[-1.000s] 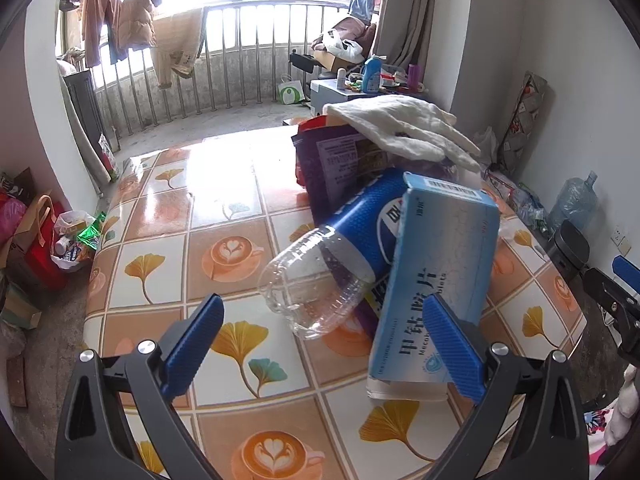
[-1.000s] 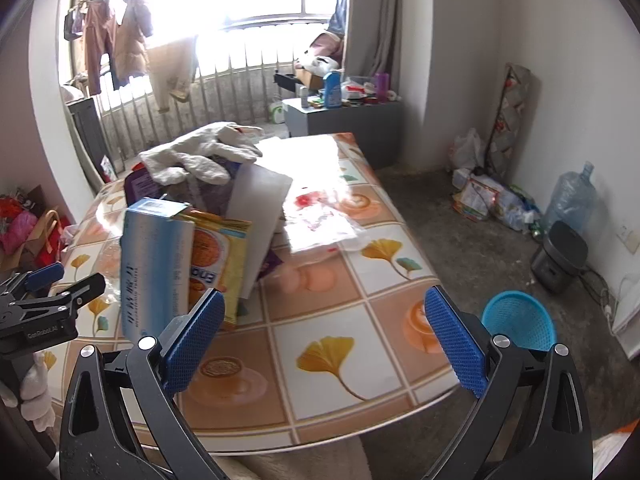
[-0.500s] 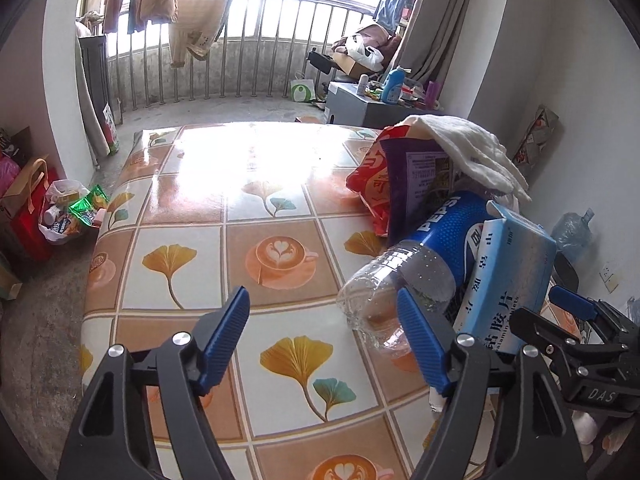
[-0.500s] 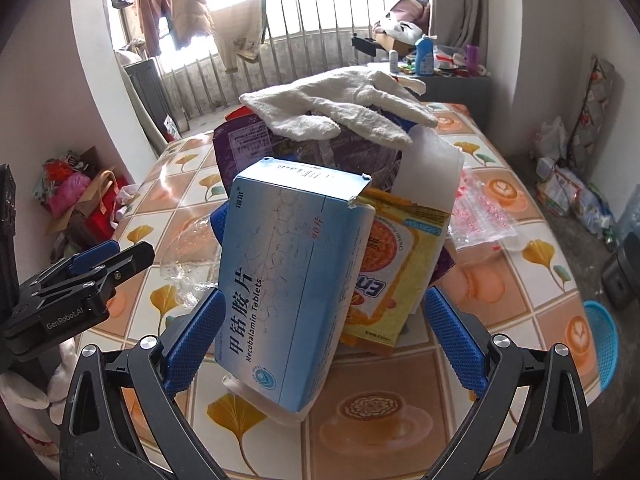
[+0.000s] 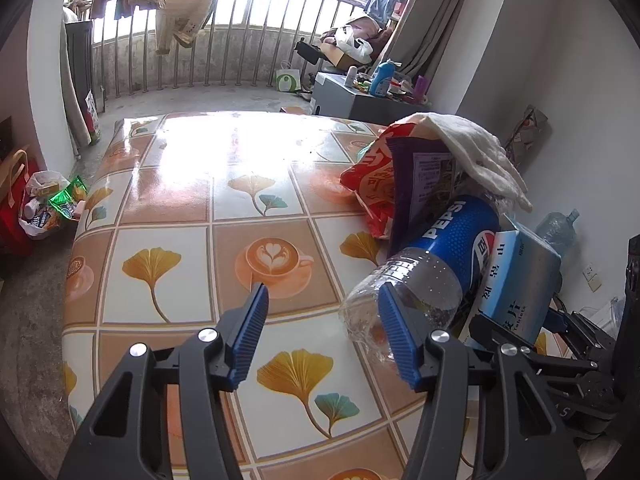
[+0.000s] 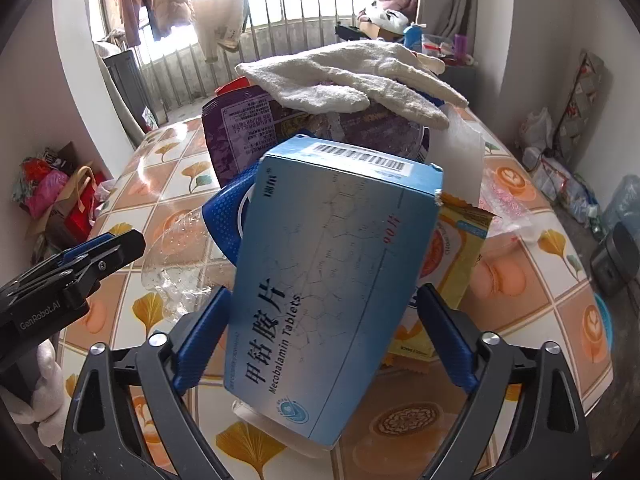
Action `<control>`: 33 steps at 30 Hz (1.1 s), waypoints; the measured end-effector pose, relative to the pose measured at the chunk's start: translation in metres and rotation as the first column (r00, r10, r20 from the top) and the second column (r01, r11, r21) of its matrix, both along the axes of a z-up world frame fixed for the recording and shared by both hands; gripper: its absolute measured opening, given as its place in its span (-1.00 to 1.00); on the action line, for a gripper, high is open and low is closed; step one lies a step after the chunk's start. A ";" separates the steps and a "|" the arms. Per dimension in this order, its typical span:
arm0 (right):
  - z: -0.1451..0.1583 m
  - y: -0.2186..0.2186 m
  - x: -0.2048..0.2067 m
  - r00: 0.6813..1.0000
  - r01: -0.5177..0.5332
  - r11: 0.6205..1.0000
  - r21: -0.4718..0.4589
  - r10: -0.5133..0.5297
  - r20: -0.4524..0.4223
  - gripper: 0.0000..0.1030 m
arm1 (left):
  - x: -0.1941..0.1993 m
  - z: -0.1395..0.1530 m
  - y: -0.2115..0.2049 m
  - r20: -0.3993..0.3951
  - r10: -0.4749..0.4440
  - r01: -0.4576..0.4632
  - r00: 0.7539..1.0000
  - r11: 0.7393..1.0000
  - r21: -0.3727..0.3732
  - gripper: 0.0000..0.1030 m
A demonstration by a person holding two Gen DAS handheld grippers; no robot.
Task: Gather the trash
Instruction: 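Move the right tool to the blue medicine box while the left tool approaches the Enaak packet, then close the right gripper on the blue medicine box while the left gripper grasps the Enaak packet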
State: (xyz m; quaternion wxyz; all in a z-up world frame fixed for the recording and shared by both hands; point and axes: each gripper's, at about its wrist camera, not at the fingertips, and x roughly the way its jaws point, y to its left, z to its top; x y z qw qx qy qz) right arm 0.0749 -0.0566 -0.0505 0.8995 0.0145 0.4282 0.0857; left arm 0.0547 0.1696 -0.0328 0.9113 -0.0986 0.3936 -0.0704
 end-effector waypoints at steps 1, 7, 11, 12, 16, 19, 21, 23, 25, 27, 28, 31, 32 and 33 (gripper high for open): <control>0.001 -0.004 -0.001 1.000 -0.004 1.000 0.021 0.004 -0.003 0.54 | 0.001 0.000 -0.001 0.001 -0.003 0.003 1.000 1.000 -0.002 0.06; 0.017 -0.023 -0.015 0.998 -0.052 0.994 0.101 0.048 0.043 0.49 | -0.004 0.009 -0.009 0.014 -0.029 0.030 0.999 0.999 -0.021 0.02; 0.030 -0.045 -0.030 0.996 -0.051 0.991 0.127 0.040 0.085 0.49 | -0.005 0.015 -0.022 0.027 -0.073 0.074 0.997 0.997 -0.038 0.01; 0.031 -0.047 -0.030 0.995 -0.043 0.991 0.126 0.032 0.091 0.49 | -0.006 0.017 -0.026 0.030 -0.090 0.091 0.996 0.995 -0.044 0.01; 0.032 -0.077 -0.037 0.995 0.015 0.993 0.115 -0.025 0.094 0.49 | -0.008 0.021 -0.048 0.027 -0.187 0.189 0.982 0.977 -0.094 0.01; 0.025 -0.087 -0.038 0.995 0.060 0.991 0.118 -0.069 0.068 0.49 | -0.008 0.020 -0.069 0.012 -0.250 0.250 0.968 0.964 -0.091 0.01; 0.021 -0.096 -0.034 0.995 0.080 0.987 0.139 -0.087 0.047 0.49 | -0.007 0.017 -0.082 -0.008 -0.285 0.284 0.958 0.954 -0.093 0.01; 0.016 -0.105 -0.031 0.996 0.087 0.985 0.147 -0.091 0.022 0.49 | -0.005 0.011 -0.094 -0.035 -0.314 0.309 0.949 0.946 -0.097 0.01; 0.011 -0.111 -0.028 0.995 0.096 0.986 0.137 -0.097 0.005 0.49 | -0.002 0.003 -0.107 -0.072 -0.342 0.335 0.937 0.938 -0.087 0.01; 0.007 -0.113 -0.025 0.995 0.096 0.987 0.128 -0.096 -0.006 0.49 | 0.000 -0.006 -0.119 -0.113 -0.363 0.357 0.925 0.931 -0.073 0.01; 0.005 -0.114 -0.024 0.995 0.096 0.988 0.120 -0.095 -0.011 0.49 | 0.001 -0.011 -0.125 -0.133 -0.375 0.368 0.918 0.927 -0.071 0.01; 0.002 -0.118 -0.019 0.996 0.090 0.990 0.112 -0.087 -0.026 0.49 | 0.002 -0.022 -0.144 -0.174 -0.396 0.391 0.901 0.918 -0.065 0.01; 0.000 -0.120 -0.018 0.996 0.086 0.990 0.112 -0.083 -0.030 0.48 | 0.003 -0.026 -0.148 -0.185 -0.399 0.394 0.898 0.917 -0.062 0.01; 0.000 -0.122 -0.017 0.996 0.084 0.990 0.112 -0.080 -0.034 0.48 | 0.004 -0.029 -0.152 -0.195 -0.401 0.396 0.895 0.916 -0.062 0.01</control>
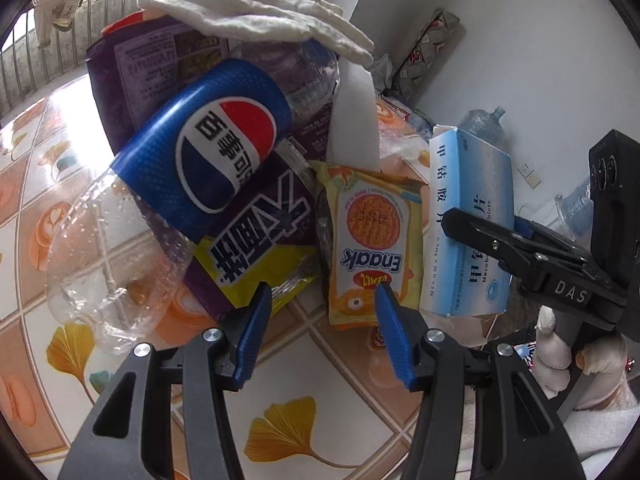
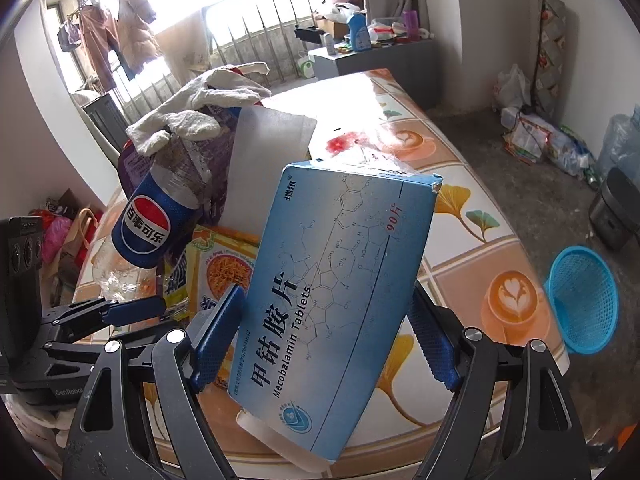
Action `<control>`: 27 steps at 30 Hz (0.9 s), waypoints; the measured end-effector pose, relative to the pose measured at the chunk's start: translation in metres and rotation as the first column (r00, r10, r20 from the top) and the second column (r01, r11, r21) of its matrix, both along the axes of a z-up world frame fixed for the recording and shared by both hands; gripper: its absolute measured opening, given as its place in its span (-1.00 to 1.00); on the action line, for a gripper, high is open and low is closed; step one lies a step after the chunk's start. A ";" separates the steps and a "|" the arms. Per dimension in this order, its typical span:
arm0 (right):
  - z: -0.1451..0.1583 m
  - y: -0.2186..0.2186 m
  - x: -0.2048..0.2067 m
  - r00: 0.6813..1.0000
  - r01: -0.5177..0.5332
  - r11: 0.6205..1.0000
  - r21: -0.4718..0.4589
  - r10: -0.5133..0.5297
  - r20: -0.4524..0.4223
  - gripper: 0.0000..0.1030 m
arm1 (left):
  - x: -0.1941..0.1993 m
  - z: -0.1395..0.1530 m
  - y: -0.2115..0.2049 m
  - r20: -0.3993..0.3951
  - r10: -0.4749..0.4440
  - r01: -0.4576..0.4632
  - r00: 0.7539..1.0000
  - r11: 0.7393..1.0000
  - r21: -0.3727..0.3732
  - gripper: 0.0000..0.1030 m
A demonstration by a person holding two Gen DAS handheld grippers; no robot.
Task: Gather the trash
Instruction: 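Close the right gripper on the blue medicine box while the left gripper grasps the Enaak packet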
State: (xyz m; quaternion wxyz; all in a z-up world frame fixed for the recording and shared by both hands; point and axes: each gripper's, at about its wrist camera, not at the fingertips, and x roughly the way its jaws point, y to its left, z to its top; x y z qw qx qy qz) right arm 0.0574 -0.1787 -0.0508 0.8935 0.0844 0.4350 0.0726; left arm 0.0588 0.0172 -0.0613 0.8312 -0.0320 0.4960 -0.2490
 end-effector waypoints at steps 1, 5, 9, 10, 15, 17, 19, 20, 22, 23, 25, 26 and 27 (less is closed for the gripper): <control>-0.002 -0.001 0.001 1.000 -0.002 1.000 0.002 0.002 -0.006 0.48 | 0.001 -0.002 -0.004 -0.010 -0.002 0.002 1.000 1.000 -0.001 0.01; -0.008 -0.008 0.004 1.000 -0.010 1.000 0.027 0.010 -0.028 0.47 | 0.007 -0.008 -0.018 -0.018 -0.008 0.008 1.000 1.000 0.006 0.01; -0.010 -0.016 0.007 0.999 -0.015 0.998 0.058 0.017 -0.042 0.47 | 0.013 -0.008 -0.026 -0.016 -0.014 0.014 1.000 1.000 -0.026 0.01; -0.011 -0.019 0.009 0.999 -0.017 0.998 0.064 0.019 -0.045 0.47 | 0.015 -0.007 -0.027 -0.020 -0.021 0.020 1.000 0.998 -0.053 0.01; -0.015 -0.024 0.010 0.998 -0.013 0.996 0.085 0.018 -0.056 0.46 | 0.020 -0.001 -0.017 -0.044 -0.051 0.044 0.998 0.986 -0.161 -0.06; -0.018 -0.028 0.011 0.998 -0.010 0.996 0.093 0.016 -0.061 0.45 | 0.023 0.000 -0.018 -0.052 -0.052 0.042 0.997 0.983 -0.181 -0.09; -0.019 -0.030 0.011 0.998 -0.008 0.995 0.102 0.015 -0.066 0.45 | 0.027 -0.001 -0.019 -0.055 -0.034 0.024 0.998 0.985 -0.171 -0.09; -0.020 -0.031 0.012 0.998 -0.008 0.994 0.106 0.015 -0.068 0.45 | 0.030 -0.002 -0.019 -0.061 -0.026 0.015 0.998 0.985 -0.169 -0.09; -0.022 -0.032 0.014 0.998 -0.009 0.994 0.106 0.016 -0.066 0.43 | 0.034 -0.004 -0.015 -0.078 -0.004 -0.009 0.997 0.986 -0.165 -0.13; -0.022 -0.032 0.014 0.998 -0.011 0.994 0.105 0.018 -0.065 0.43 | 0.036 -0.005 -0.014 -0.086 0.003 -0.017 0.996 0.986 -0.165 -0.18; -0.022 -0.032 0.015 0.998 -0.017 0.994 0.105 0.024 -0.063 0.40 | 0.039 -0.005 -0.012 -0.101 0.010 -0.027 0.995 0.984 -0.174 -0.31; -0.022 -0.032 0.015 0.998 -0.020 0.994 0.104 0.026 -0.062 0.40 | 0.040 -0.006 -0.011 -0.111 0.007 -0.028 0.994 0.982 -0.187 -0.43; -0.022 -0.032 0.016 0.998 -0.022 0.994 0.103 0.028 -0.060 0.39 | 0.042 -0.008 -0.011 -0.121 0.001 -0.026 0.993 0.977 -0.212 -0.48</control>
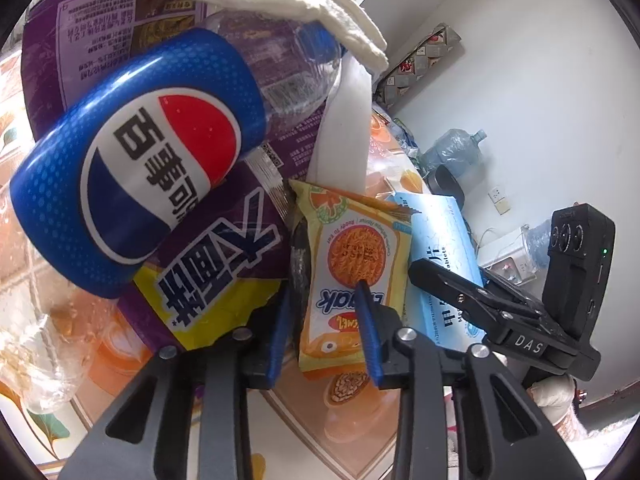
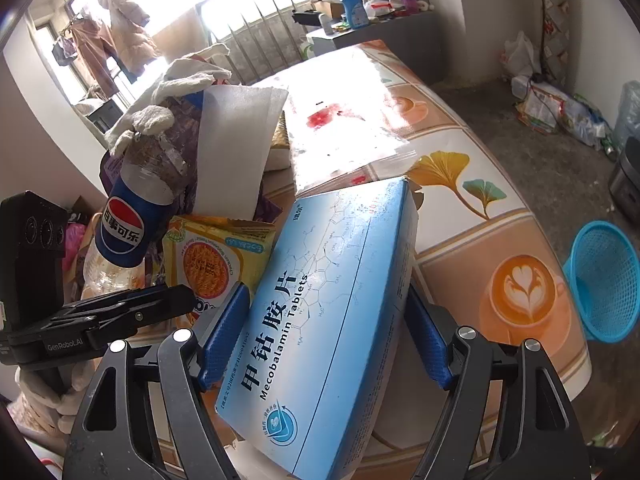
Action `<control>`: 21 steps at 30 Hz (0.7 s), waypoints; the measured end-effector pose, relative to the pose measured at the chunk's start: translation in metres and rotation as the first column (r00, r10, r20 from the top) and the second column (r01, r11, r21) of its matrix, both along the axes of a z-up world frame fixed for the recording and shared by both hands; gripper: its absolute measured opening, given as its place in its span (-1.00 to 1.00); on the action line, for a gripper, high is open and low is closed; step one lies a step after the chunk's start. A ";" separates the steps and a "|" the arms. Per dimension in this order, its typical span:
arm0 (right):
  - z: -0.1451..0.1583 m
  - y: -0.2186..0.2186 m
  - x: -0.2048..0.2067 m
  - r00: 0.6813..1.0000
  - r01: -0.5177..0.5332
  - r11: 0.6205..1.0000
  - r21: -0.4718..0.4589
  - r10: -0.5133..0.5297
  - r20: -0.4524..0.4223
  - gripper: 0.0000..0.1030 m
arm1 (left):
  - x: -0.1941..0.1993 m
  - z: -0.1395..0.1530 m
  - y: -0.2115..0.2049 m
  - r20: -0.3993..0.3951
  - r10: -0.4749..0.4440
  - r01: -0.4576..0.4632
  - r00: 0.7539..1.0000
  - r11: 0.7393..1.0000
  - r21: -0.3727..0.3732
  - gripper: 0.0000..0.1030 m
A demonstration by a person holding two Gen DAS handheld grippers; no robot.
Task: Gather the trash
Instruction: 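Close the right gripper on the blue medicine box while the left gripper grasps the Enaak packet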
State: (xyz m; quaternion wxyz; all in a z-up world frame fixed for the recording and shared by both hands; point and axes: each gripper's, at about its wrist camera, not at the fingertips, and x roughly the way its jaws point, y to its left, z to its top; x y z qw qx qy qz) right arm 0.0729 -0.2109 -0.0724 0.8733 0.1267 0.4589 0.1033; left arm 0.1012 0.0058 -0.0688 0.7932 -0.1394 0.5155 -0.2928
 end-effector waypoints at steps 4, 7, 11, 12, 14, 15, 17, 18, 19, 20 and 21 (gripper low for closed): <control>0.001 0.001 -0.001 1.000 0.002 1.000 0.002 -0.002 0.008 0.36 | 0.001 0.006 0.006 0.014 -0.009 0.010 1.000 0.997 -0.073 -0.61; 0.005 -0.003 -0.003 1.000 -0.003 0.999 0.041 0.002 0.026 0.11 | -0.004 0.012 0.010 0.025 -0.005 0.007 1.000 0.997 -0.074 -0.80; 0.009 -0.008 -0.005 1.000 0.001 0.998 0.070 -0.003 0.029 -0.01 | -0.012 0.018 0.009 0.045 -0.001 0.004 0.999 0.998 -0.057 -0.93; 0.008 -0.011 -0.006 1.000 0.005 0.996 0.088 -0.007 0.024 -0.01 | -0.013 0.020 0.005 0.058 -0.002 0.005 0.998 0.999 -0.052 -0.95; 0.006 -0.016 -0.007 1.000 0.021 0.992 0.123 -0.022 0.006 -0.01 | -0.017 0.024 0.002 0.080 -0.002 0.005 0.997 0.999 -0.036 -0.97; 0.006 -0.018 -0.007 1.000 0.029 0.991 0.132 -0.029 0.000 0.00 | -0.020 0.026 0.001 0.088 -0.004 0.006 0.996 1.000 -0.029 -0.98; 0.007 -0.023 -0.009 0.999 0.052 0.986 0.161 -0.051 -0.011 0.00 | -0.025 0.030 -0.002 0.106 -0.004 0.003 0.994 1.000 0.012 -0.98; 0.007 -0.026 -0.010 0.998 0.057 0.980 0.189 -0.054 -0.021 0.02 | -0.026 0.030 -0.005 0.115 -0.007 0.003 0.993 0.999 0.033 -0.98; 0.007 -0.027 -0.010 0.998 0.057 0.976 0.208 -0.052 -0.032 0.07 | -0.027 0.031 -0.008 0.119 -0.009 0.003 0.993 0.999 0.048 -0.98; 0.007 -0.025 -0.011 0.998 0.059 0.977 0.206 -0.052 -0.040 0.16 | -0.026 0.029 -0.011 0.117 -0.009 0.002 0.993 0.998 0.062 -0.98; 0.007 -0.024 -0.011 0.998 0.059 0.980 0.189 -0.052 -0.044 0.35 | -0.026 0.027 -0.015 0.114 -0.007 -0.001 0.993 0.997 0.075 -0.98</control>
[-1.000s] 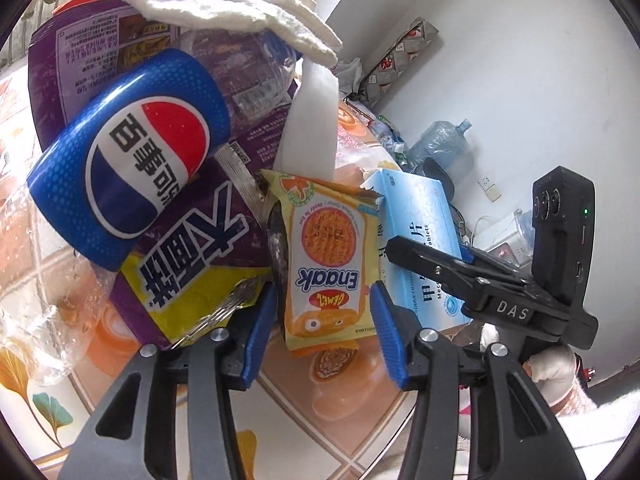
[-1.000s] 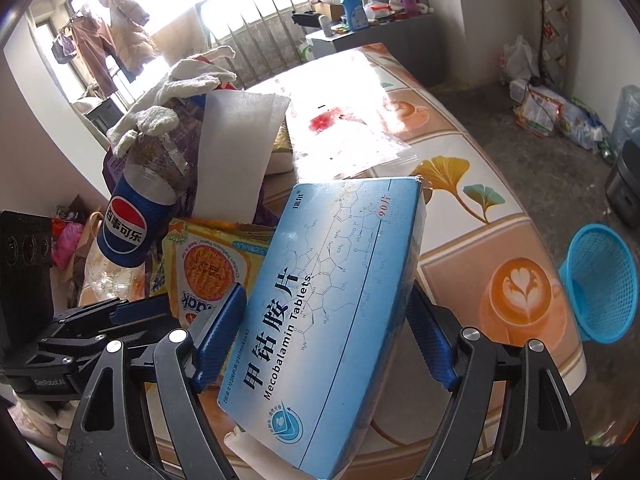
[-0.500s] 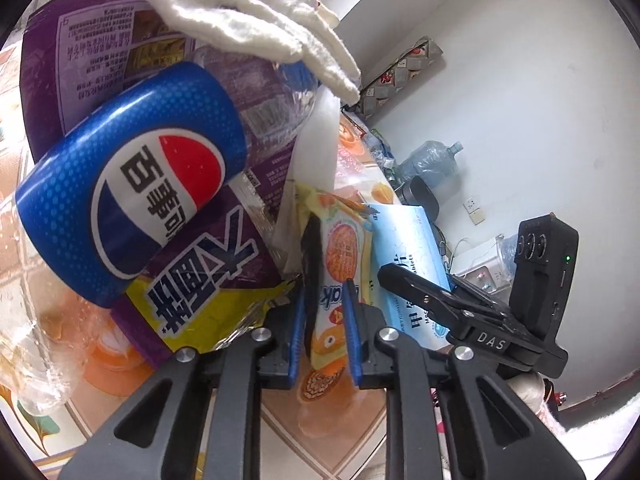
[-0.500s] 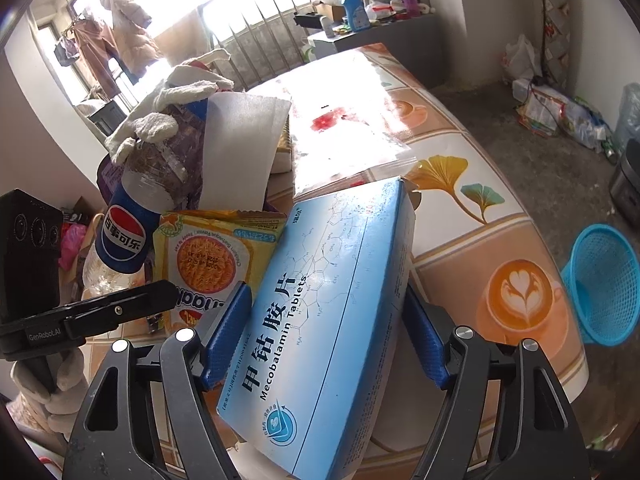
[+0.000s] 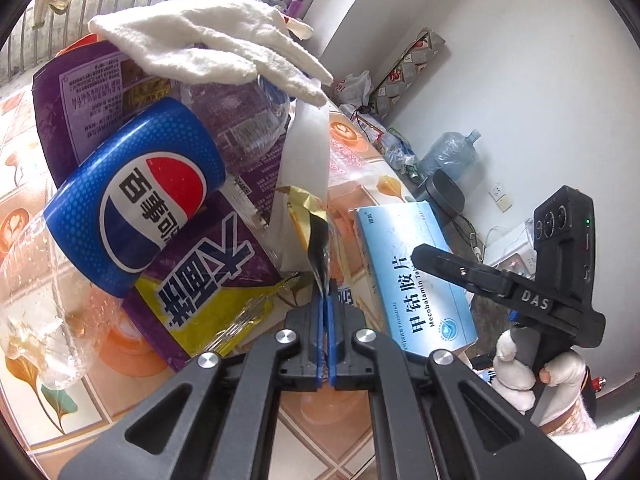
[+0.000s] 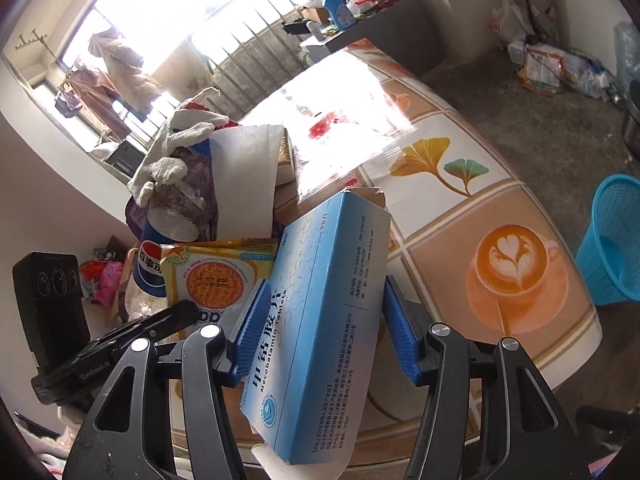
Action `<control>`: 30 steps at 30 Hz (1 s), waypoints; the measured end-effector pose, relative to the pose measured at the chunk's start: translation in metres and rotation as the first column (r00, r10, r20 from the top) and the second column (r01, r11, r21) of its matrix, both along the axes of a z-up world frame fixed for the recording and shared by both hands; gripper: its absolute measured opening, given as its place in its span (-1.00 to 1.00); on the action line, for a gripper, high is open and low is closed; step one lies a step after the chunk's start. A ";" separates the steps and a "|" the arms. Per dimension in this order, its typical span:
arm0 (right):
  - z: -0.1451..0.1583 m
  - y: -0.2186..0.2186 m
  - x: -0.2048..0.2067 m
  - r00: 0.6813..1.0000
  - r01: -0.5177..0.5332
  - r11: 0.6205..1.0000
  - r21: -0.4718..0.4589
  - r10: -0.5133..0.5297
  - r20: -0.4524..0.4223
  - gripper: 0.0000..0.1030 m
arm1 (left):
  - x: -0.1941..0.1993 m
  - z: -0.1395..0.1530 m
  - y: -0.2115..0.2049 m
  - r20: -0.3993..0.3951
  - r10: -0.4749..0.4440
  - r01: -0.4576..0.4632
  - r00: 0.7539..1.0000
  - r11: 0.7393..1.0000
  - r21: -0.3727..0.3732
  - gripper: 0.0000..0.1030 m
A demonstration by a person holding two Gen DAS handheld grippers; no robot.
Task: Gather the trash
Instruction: 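Close the right gripper on the blue medicine box while the left gripper grasps the Enaak packet, then carry the medicine box and Enaak packet with both grippers over the blue wastebasket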
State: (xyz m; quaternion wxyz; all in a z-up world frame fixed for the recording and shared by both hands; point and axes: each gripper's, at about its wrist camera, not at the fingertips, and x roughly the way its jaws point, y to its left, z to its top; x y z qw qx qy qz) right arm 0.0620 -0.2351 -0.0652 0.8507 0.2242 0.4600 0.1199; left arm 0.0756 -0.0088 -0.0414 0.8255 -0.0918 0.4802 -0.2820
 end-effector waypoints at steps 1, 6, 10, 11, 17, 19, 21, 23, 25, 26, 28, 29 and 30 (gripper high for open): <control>0.001 0.003 -0.001 1.000 -0.007 1.000 -0.023 0.007 -0.003 0.43 | 0.001 -0.001 -0.003 -0.003 0.003 -0.003 1.000 1.000 0.009 -0.98; -0.007 0.008 -0.006 0.998 0.003 0.998 -0.063 -0.006 -0.057 0.44 | 0.006 -0.010 0.005 -0.022 0.016 -0.016 1.000 0.999 0.028 -0.98; -0.005 0.012 -0.008 0.997 0.018 0.996 -0.093 -0.025 -0.078 0.50 | 0.005 -0.017 0.011 -0.040 0.023 -0.022 0.999 0.999 0.030 -0.98; -0.004 0.015 -0.007 0.996 0.016 0.993 -0.113 -0.025 -0.082 0.55 | 0.005 -0.018 0.012 -0.043 0.024 -0.023 0.999 0.999 0.030 -0.98; -0.005 0.046 -0.001 0.994 -0.019 0.966 -0.258 -0.009 -0.104 0.65 | -0.006 -0.022 0.032 -0.019 0.045 -0.045 0.999 0.999 0.025 -0.98; -0.007 0.054 0.000 0.994 -0.025 0.949 -0.314 -0.009 -0.106 0.65 | -0.012 -0.020 0.037 -0.011 0.055 -0.054 0.998 0.998 0.022 -0.98; -0.008 0.061 0.000 0.994 -0.037 0.927 -0.373 -0.003 -0.107 0.65 | -0.013 -0.019 0.044 -0.007 0.060 -0.060 0.998 0.998 0.017 -0.98; -0.009 0.064 -0.003 0.994 -0.044 0.910 -0.411 0.000 -0.105 0.64 | -0.013 -0.017 0.049 -0.005 0.063 -0.063 0.998 0.998 0.008 -0.98; -0.008 0.063 -0.006 0.995 -0.039 0.901 -0.433 -0.003 -0.096 0.42 | -0.014 -0.014 0.053 0.004 0.062 -0.062 0.998 0.998 -0.002 -0.98; -0.007 0.060 -0.008 0.995 -0.038 0.909 -0.414 -0.002 -0.096 0.41 | -0.015 -0.011 0.054 0.011 0.060 -0.060 0.998 0.998 -0.007 -0.98; -0.003 0.050 -0.011 0.996 -0.022 0.933 -0.359 -0.011 -0.089 0.37 | -0.017 -0.003 0.055 0.026 0.050 -0.050 0.998 0.999 -0.022 -0.98; -0.001 0.045 -0.012 0.997 -0.010 0.941 -0.338 -0.018 -0.081 0.36 | -0.018 0.001 0.053 0.038 0.043 -0.042 0.998 0.999 -0.027 -0.98; 0.002 0.040 -0.013 0.997 0.004 0.949 -0.316 -0.027 -0.069 0.36 | -0.020 0.007 0.051 0.051 0.034 -0.032 0.998 0.999 -0.030 -0.98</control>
